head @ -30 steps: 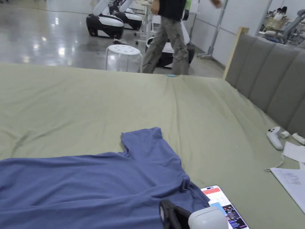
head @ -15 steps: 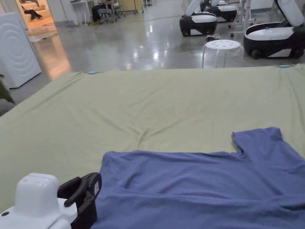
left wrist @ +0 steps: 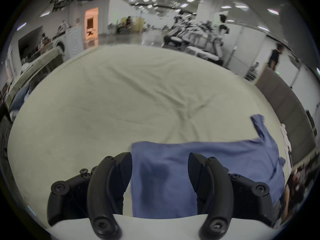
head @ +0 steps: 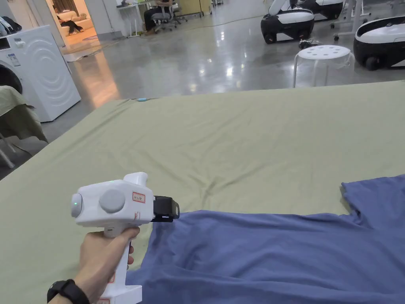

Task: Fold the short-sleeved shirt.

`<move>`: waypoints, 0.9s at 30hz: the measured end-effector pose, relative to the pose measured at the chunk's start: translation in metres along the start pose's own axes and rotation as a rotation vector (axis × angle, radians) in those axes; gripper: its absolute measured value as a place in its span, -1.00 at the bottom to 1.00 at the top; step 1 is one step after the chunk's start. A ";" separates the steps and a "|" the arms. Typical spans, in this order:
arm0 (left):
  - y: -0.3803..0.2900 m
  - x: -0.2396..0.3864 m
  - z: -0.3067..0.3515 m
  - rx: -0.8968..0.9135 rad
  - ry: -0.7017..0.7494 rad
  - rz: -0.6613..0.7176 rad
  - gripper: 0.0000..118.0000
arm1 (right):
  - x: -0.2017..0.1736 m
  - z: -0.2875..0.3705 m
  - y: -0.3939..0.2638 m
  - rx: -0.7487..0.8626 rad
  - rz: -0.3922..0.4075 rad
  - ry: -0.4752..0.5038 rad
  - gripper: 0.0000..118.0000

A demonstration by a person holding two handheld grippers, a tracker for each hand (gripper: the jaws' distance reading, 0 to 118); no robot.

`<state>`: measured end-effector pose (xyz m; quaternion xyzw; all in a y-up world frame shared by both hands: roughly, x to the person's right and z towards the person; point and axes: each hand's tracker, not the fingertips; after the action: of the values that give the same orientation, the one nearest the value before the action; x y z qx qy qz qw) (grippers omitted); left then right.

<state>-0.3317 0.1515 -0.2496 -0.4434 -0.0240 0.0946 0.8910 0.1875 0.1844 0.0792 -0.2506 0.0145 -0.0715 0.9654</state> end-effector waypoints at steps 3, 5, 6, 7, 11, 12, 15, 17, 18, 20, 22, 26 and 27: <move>0.004 0.003 -0.018 -0.038 0.028 0.005 0.11 | 0.009 0.001 -0.003 -0.020 -0.017 -0.028 -1.00; 0.006 0.006 -0.027 -0.056 0.029 0.011 -0.23 | 0.014 0.001 -0.004 -0.029 -0.028 -0.044 -1.00; 0.004 0.007 -0.032 -0.082 0.033 0.017 -0.58 | 0.017 0.001 -0.004 -0.033 -0.034 -0.049 -1.00; 0.000 0.009 -0.037 -0.100 0.025 0.017 -0.75 | 0.018 0.000 -0.005 -0.037 -0.039 -0.052 -1.00; -0.004 0.020 -0.040 -0.085 0.065 -0.032 -0.86 | 0.021 -0.004 -0.003 -0.055 -0.048 -0.058 -1.00; -0.004 0.022 -0.041 -0.092 0.057 -0.035 -0.88 | 0.022 -0.005 -0.001 -0.055 -0.048 -0.054 -1.00; -0.002 0.032 -0.045 -0.106 0.101 -0.086 -0.88 | 0.024 -0.021 0.020 -0.058 -0.035 -0.023 -1.00; 0.004 0.033 -0.047 -0.130 0.109 -0.103 -0.88 | 0.031 -0.043 0.051 -0.090 -0.011 -0.006 -0.89; 0.005 0.035 -0.047 -0.151 0.102 -0.109 -0.88 | 0.036 -0.057 0.066 -0.109 -0.010 0.009 -0.57; 0.006 0.037 -0.048 -0.162 0.106 -0.118 -0.88 | 0.053 -0.092 0.093 -0.152 -0.039 0.032 0.42; 0.013 0.032 -0.055 -0.175 0.111 -0.120 -0.88 | 0.069 -0.140 0.121 -0.224 -0.048 0.014 0.44; 0.014 0.034 -0.059 -0.180 0.119 -0.135 -0.88 | 0.097 -0.238 0.146 -0.426 -0.075 0.013 0.44; 0.014 0.035 -0.059 -0.180 0.121 -0.140 -0.88 | 0.103 -0.260 0.148 -0.481 -0.097 0.007 0.42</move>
<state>-0.2921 0.1205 -0.2981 -0.5237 -0.0095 0.0030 0.8519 0.2923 0.1724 -0.2192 -0.4736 0.0222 -0.1129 0.8732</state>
